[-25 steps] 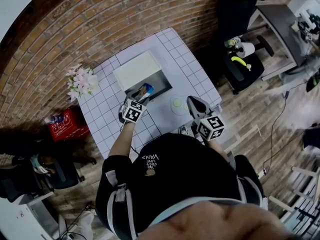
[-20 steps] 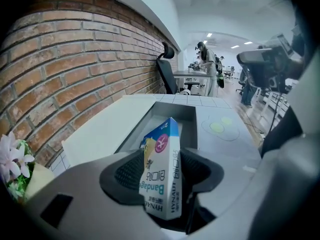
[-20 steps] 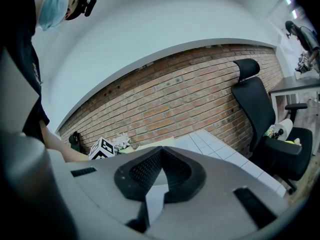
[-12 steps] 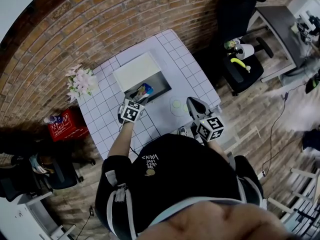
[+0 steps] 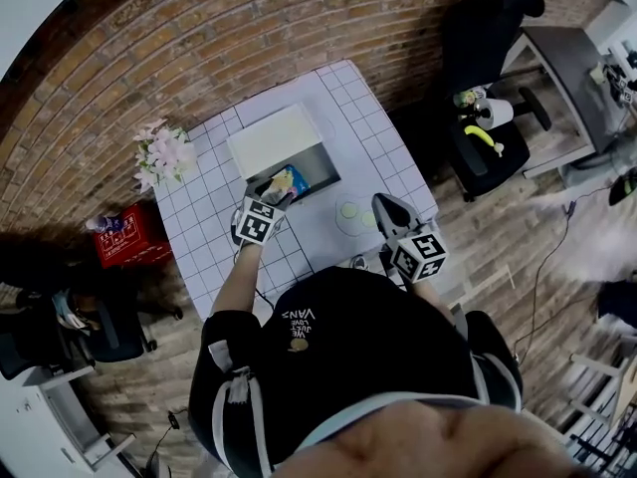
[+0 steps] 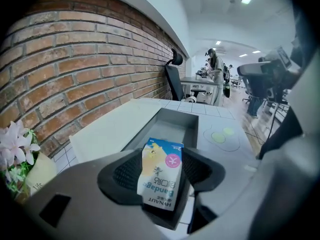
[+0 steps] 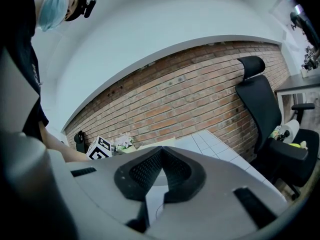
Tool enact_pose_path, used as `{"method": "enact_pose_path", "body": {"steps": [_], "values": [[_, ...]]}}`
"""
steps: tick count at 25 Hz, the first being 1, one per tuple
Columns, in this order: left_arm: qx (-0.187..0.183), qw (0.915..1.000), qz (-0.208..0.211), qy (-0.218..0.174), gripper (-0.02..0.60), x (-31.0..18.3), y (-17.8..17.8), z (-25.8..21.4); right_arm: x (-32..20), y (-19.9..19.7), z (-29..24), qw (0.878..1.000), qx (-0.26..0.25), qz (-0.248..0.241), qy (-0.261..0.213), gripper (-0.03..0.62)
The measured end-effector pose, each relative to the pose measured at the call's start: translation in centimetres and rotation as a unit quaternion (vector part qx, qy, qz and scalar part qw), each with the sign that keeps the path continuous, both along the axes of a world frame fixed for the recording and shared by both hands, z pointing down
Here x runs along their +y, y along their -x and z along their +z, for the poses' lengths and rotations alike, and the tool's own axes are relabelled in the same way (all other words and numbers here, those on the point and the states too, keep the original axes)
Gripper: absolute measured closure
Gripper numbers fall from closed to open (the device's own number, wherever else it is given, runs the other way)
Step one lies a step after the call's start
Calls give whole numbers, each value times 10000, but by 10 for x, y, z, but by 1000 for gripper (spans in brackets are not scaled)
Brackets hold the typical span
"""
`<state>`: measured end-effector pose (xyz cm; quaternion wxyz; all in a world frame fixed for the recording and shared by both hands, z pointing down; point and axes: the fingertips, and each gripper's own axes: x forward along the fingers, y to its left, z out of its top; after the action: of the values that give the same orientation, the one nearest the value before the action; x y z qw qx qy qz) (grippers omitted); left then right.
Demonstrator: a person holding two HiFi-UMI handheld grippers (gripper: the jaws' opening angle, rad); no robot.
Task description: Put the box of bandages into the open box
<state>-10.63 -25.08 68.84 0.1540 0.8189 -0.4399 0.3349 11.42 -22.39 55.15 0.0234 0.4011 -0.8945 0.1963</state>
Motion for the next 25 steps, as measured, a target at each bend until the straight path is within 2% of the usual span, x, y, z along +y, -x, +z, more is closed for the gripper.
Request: {"method": "enact_pose_path", "body": {"steps": [7, 12, 20, 25], "values": [[57, 9990, -408, -192, 344, 6, 0, -13, -8, -4, 0, 9994, -3, -348, -16, 600], [172, 9953, -820, -480, 344, 10, -5, -33, -14, -8, -1, 9979, -2, -651, -40, 599], [485, 9802, -1467, -1239, 345, 20, -18, -72, -19, -6, -2, 9911, 24, -1325, -96, 599], [676, 9716, -1658, -1548, 356, 34, -27, -93, -15, -2, -7, 9867, 51, -1614, -179, 599]]}}
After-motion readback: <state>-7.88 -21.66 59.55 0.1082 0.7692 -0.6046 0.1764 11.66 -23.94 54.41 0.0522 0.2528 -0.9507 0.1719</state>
